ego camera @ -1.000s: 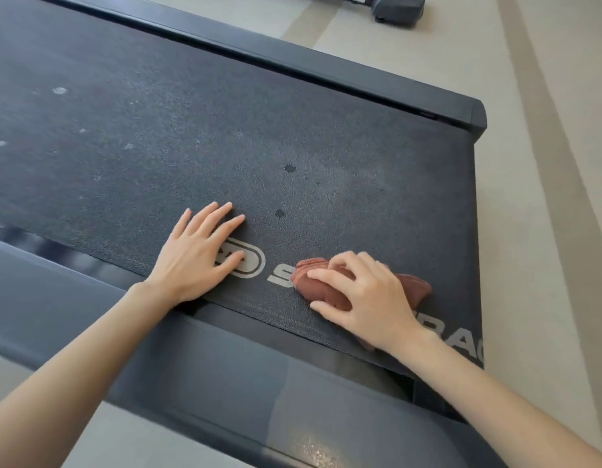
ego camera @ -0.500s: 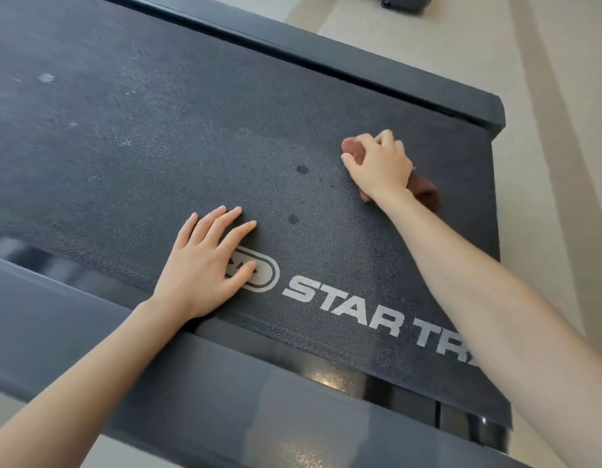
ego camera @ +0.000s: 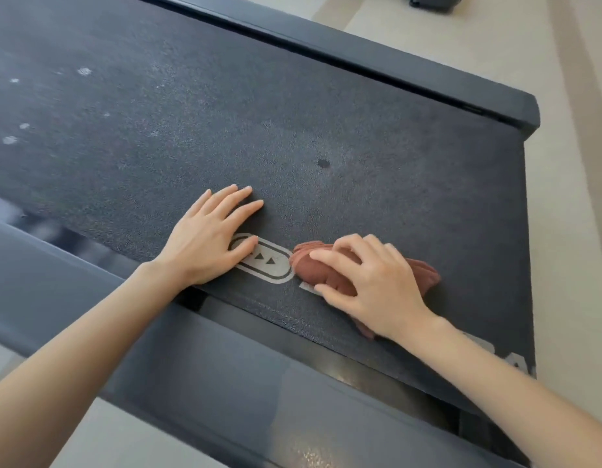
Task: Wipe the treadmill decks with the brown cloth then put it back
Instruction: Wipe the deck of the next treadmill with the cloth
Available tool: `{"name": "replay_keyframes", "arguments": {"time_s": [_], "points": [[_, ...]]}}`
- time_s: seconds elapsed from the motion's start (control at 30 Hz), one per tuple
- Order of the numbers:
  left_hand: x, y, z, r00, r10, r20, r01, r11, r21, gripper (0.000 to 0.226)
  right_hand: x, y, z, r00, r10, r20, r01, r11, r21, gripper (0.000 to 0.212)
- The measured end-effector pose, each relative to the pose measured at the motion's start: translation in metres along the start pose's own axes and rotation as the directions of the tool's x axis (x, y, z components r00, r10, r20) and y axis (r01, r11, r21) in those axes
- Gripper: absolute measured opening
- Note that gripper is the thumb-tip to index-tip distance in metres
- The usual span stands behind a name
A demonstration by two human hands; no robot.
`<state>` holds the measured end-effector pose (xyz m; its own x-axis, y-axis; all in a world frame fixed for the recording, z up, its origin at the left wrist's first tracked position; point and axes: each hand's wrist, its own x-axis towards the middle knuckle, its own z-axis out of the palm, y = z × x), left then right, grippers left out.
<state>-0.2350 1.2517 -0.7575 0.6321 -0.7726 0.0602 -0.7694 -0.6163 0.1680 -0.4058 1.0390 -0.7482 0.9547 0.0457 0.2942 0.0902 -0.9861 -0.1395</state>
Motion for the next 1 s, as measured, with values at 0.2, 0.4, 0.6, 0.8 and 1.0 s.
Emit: {"name": "replay_keyframes", "arguments": {"time_s": [0.2,0.4,0.6,0.8,1.0], "points": [[0.013,-0.025,0.004,1.0,-0.023,-0.015,0.022,1.0,-0.012,0.067,0.12,0.072,0.03,0.949,0.309,-0.053,-0.312,0.949,-0.044,0.042],[0.013,-0.025,0.004,0.999,-0.025,-0.035,0.024,0.999,-0.044,0.062,0.211,0.088,0.053,0.877,0.477,-0.059,-0.481,0.872,-0.086,0.044],[0.014,-0.02,-0.005,0.999,-0.046,0.018,0.047,0.996,-0.078,0.061,0.116,-0.008,0.039,0.989,0.138,-0.052,-0.137,0.99,0.036,0.034],[0.016,-0.022,-0.004,0.999,-0.046,0.024,0.048,0.995,-0.088,0.059,0.107,0.021,0.033,0.997,0.071,-0.032,-0.07,0.996,0.052,0.031],[0.015,-0.025,0.0,0.998,-0.054,-0.025,0.05,0.99,-0.132,0.056,0.239,0.089,0.058,0.904,0.427,-0.017,-0.427,0.904,-0.034,0.036]]}}
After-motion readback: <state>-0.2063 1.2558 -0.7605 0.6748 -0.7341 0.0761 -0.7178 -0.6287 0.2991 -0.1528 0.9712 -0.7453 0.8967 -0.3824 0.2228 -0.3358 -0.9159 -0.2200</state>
